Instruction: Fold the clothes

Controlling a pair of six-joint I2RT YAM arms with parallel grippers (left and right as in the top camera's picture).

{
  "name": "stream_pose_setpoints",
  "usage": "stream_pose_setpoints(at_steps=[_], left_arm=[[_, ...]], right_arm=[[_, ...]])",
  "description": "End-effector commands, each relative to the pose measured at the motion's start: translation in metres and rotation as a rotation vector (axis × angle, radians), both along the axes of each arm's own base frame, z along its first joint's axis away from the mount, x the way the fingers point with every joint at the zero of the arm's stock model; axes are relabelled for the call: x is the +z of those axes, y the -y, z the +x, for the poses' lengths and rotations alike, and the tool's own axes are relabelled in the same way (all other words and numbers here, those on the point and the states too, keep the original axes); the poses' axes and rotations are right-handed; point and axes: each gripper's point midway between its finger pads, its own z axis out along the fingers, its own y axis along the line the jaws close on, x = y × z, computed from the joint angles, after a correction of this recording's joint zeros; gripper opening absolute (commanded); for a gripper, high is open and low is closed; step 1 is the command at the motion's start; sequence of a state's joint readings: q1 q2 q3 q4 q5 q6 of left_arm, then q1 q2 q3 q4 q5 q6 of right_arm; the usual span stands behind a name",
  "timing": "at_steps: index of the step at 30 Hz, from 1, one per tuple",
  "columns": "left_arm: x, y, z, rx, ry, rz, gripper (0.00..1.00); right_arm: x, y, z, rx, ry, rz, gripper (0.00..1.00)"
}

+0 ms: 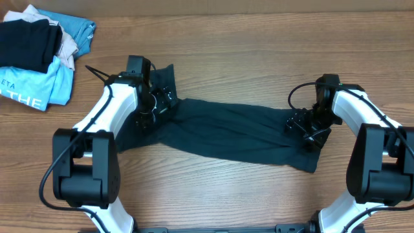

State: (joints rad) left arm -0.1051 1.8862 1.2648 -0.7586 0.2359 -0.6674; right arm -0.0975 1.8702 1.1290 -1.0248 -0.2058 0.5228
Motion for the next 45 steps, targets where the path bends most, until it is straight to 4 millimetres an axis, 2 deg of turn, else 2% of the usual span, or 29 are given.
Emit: stream_pose_setpoints(at_steps=[1,3,5,7,9,12,14,18,20,24,26,28,31,34,35,38,41,43,44,45], left_arm=[[0.001,0.010,0.013,0.005,0.032,-0.055,0.77],[0.002,0.011,0.016,0.004,0.045,-0.060,0.53],[0.003,0.011,0.018,0.004,0.055,-0.061,0.42],[0.004,0.011,0.020,0.004,0.063,-0.062,0.27],[0.003,0.011,0.019,0.005,0.059,-0.062,0.04],[0.007,0.008,0.013,0.008,0.033,-0.049,0.04],[0.016,-0.002,0.011,0.020,0.020,0.008,0.04],[0.041,-0.034,0.011,0.054,0.002,0.195,0.04],[0.040,-0.047,0.007,0.065,-0.013,0.273,0.04],[0.041,-0.065,0.003,0.082,-0.026,0.364,0.13],[0.041,-0.071,0.002,0.079,-0.032,0.381,0.54],[0.041,-0.074,-0.001,0.065,-0.043,0.385,0.64],[0.045,-0.079,-0.003,0.067,-0.052,0.417,0.62],[0.074,-0.095,-0.004,0.110,-0.065,0.509,0.62],[0.097,-0.106,-0.006,0.166,-0.067,0.566,0.63],[0.128,-0.109,-0.006,0.179,-0.060,0.584,0.63],[0.123,-0.077,-0.006,0.108,-0.069,0.434,0.60],[0.121,-0.052,-0.003,0.014,-0.051,0.350,0.63],[0.120,-0.026,0.002,-0.106,-0.016,0.272,0.76],[0.118,-0.007,0.003,-0.169,0.004,0.227,0.93]], right_arm=[[0.001,-0.002,0.001,-0.006,0.011,0.015,0.78],[0.001,-0.002,0.001,-0.006,0.012,0.015,0.78],[0.001,-0.002,0.001,-0.006,0.011,0.015,0.78],[0.001,-0.002,0.001,-0.006,0.011,0.015,0.78],[0.001,-0.002,0.000,-0.005,0.010,0.015,0.78],[0.001,-0.002,0.001,-0.006,0.011,0.015,0.78],[0.001,-0.002,0.001,-0.006,0.011,0.015,0.78],[0.001,-0.002,0.001,-0.006,0.012,0.015,0.78],[0.001,-0.002,0.001,-0.006,0.011,0.015,0.78],[0.001,-0.001,-0.001,-0.005,0.005,0.012,0.78],[0.001,-0.001,-0.001,-0.005,0.003,0.012,0.78],[0.001,-0.001,-0.002,-0.005,-0.001,0.013,0.78],[0.000,0.003,-0.006,-0.001,-0.016,-0.015,0.78],[-0.001,0.014,-0.011,0.009,-0.041,-0.077,0.82],[-0.001,0.013,-0.012,0.009,-0.041,-0.076,0.82],[-0.001,0.014,-0.011,0.009,-0.040,-0.077,0.83],[-0.001,0.013,-0.011,0.009,-0.040,-0.076,0.86],[-0.001,0.014,-0.011,0.009,-0.039,-0.077,0.91],[0.001,0.014,-0.010,0.009,-0.036,-0.077,0.97],[0.005,0.014,-0.007,0.009,-0.035,-0.077,1.00]])
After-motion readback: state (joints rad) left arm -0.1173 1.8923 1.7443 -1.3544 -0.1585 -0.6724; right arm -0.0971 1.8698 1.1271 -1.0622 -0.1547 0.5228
